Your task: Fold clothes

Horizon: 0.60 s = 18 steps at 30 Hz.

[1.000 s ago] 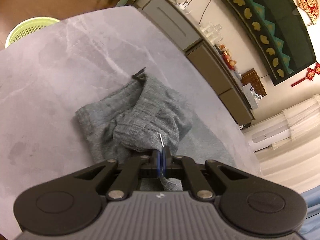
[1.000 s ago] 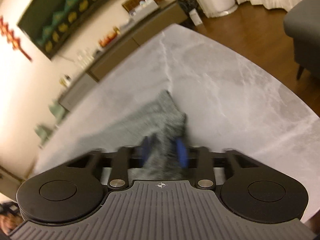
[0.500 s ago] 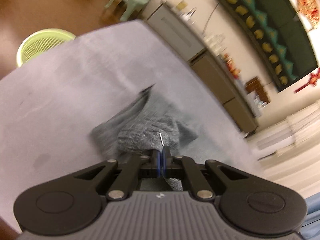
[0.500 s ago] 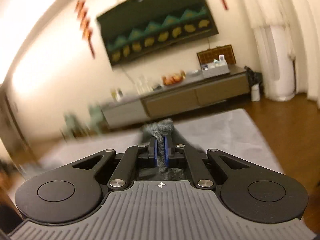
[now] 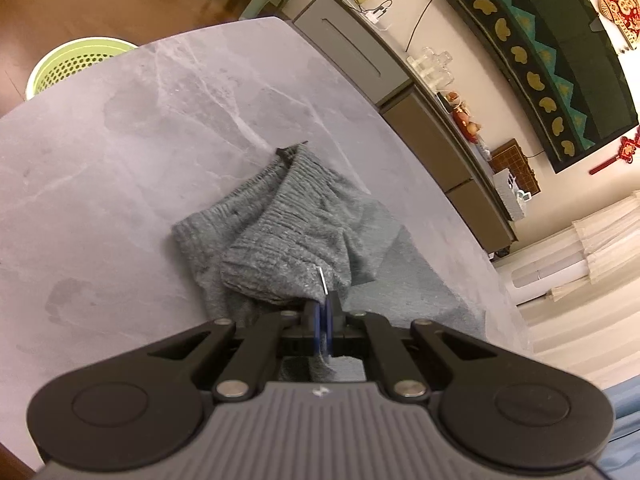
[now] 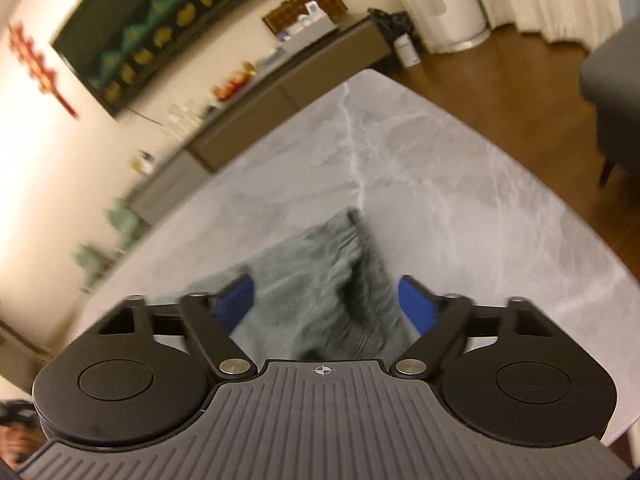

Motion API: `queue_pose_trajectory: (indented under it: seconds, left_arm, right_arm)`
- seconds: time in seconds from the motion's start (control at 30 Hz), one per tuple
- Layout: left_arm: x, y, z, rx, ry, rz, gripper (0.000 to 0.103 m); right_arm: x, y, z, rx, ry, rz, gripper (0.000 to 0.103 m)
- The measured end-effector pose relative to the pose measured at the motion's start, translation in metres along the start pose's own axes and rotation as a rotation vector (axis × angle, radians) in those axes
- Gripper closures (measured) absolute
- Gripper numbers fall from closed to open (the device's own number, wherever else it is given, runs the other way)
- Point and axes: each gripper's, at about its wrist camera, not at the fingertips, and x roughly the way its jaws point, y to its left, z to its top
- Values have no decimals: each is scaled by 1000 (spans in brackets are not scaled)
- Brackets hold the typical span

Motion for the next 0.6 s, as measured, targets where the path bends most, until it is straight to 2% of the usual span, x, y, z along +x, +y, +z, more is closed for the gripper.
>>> queue_pose_trajectory:
  seconds: [0.07,0.1,0.13,0.17,0.2,0.27,0.3,0.33,0.37,0.4,0.43,0.5,0.53,0.57,0.6]
  left_arm:
    - [3,1,-3,-10,-1,-7,100]
    - [4,2,-5,-15,-1,-8,100]
    - [4,4,-6,-21,-4,-7,100]
    - [2,6,-7,-27,-14,-1,100]
    - [0,8,-8,-34,-23,5,100]
    - [-4,14,-9,-47,-40,18,100]
    - [-3,18,-9,-55,-40,25,100]
    - [-3,21,-9,-63,-39,32,100]
    - [0,24,-9,-71,-34,34,100]
    - [4,27,-10,-81,-27,33,100]
    - [8,28,-10,-86,-22,30,100]
    - [11,29,-12,-93,-21,21,100]
    - [11,30,-13,-90,-21,19,100]
    - [10,29,-13,-86,-22,19,100]
    - [10,29,-12,-84,-23,18,100]
  right_arm:
    - [12,8,7,-20,22,-24,44]
    - [18,13,10,-30,33,-36,91]
    - [24,19,14,-67,56,-44,97]
    - [24,29,17,-127,50,-54,97]
    - [13,39,21,-175,-2,-44,98]
    - [-28,48,26,-178,-171,88,98]
    - [-42,48,27,-176,-222,123,98]
    - [-45,46,28,-184,-223,91,98]
    - [-37,43,27,-188,-178,29,97]
    - [-25,37,26,-188,-118,-36,83]
    - [-22,27,23,-141,-108,-39,71]
    - [-27,0,13,4,-140,22,64]
    - [-29,-14,9,77,-155,52,52]
    - [-30,-20,3,104,-159,71,47]
    - [-29,-23,-3,105,-155,84,48]
